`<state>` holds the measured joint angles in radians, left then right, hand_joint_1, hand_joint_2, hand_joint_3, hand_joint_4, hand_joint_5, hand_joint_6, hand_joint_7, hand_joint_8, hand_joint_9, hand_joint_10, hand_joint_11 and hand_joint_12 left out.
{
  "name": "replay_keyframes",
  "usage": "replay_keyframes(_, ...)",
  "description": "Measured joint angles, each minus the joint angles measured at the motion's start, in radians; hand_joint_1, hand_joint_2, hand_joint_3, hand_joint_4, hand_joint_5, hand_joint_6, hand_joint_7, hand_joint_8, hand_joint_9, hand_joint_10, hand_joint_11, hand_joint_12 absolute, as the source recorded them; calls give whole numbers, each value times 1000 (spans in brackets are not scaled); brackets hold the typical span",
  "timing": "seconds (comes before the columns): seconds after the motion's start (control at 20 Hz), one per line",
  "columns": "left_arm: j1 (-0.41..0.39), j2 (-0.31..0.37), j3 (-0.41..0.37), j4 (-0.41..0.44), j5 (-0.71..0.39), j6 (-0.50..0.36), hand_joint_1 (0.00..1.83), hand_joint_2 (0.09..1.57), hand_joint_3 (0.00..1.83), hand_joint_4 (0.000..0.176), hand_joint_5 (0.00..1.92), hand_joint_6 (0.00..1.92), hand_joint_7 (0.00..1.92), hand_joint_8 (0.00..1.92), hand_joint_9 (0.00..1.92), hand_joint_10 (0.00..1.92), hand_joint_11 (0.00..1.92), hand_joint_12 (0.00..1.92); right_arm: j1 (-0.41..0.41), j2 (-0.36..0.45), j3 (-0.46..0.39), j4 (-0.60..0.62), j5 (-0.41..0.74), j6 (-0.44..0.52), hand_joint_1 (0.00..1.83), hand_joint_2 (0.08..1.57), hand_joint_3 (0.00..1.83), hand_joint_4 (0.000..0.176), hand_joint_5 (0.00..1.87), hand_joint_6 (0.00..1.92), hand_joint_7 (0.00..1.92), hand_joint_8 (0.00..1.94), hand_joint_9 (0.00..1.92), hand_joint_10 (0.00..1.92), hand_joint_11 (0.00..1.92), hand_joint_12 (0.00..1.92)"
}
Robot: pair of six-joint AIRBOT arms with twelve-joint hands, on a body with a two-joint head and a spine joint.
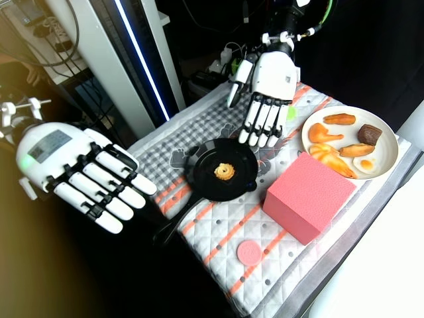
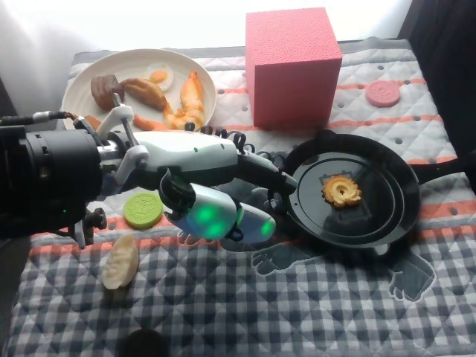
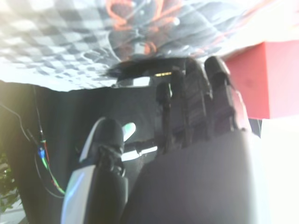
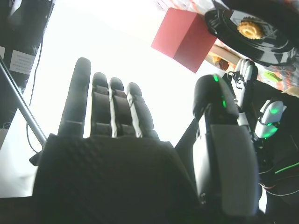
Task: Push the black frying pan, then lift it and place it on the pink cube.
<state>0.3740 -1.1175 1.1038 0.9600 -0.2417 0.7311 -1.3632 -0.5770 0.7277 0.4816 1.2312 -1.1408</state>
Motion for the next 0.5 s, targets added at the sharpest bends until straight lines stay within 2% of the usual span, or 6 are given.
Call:
replay_keyframes(0.05, 0, -11, 8, -4, -3, 0, 310, 1266, 2, 11, 420, 5, 405, 3, 370, 10, 0, 810, 0, 0, 0, 1, 0, 0, 513, 1243, 0, 0, 0, 0, 0, 0, 0, 0, 0, 516)
replay_keyframes(0.15, 0, -23, 15, -14, -8, 0, 322, 1266, 1, 15, 401, 4, 375, 4, 338, 7, 0, 715, 0, 0, 0, 1, 2, 0, 514, 1242, 0, 0, 0, 0, 0, 0, 0, 0, 0, 526)
replay_keyframes(0.2, -1, -30, 18, -18, -11, 0, 412, 1249, 0, 4, 402, 4, 425, 15, 385, 23, 0, 744, 0, 0, 0, 0, 4, 0, 522, 1243, 0, 0, 0, 0, 0, 0, 0, 0, 0, 395)
replay_keyframes(0.3, -1, -39, 25, -27, -15, 0, 426, 1237, 0, 13, 422, 8, 433, 7, 402, 22, 0, 813, 0, 0, 0, 1, 5, 1, 507, 1245, 0, 0, 0, 0, 0, 0, 0, 0, 0, 340)
replay_keyframes(0.4, -1, -51, 35, -34, -22, 0, 372, 1250, 1, 21, 416, 3, 394, 1, 361, 7, 0, 780, 0, 0, 0, 0, 6, 2, 485, 1243, 0, 0, 0, 0, 0, 0, 0, 0, 0, 333)
replay_keyframes(0.5, -4, -60, 43, -44, -31, 0, 369, 1252, 1, 16, 343, 0, 353, 1, 324, 1, 0, 831, 0, 0, 0, 1, 6, 3, 502, 1247, 1, 0, 0, 0, 0, 0, 0, 0, 0, 288)
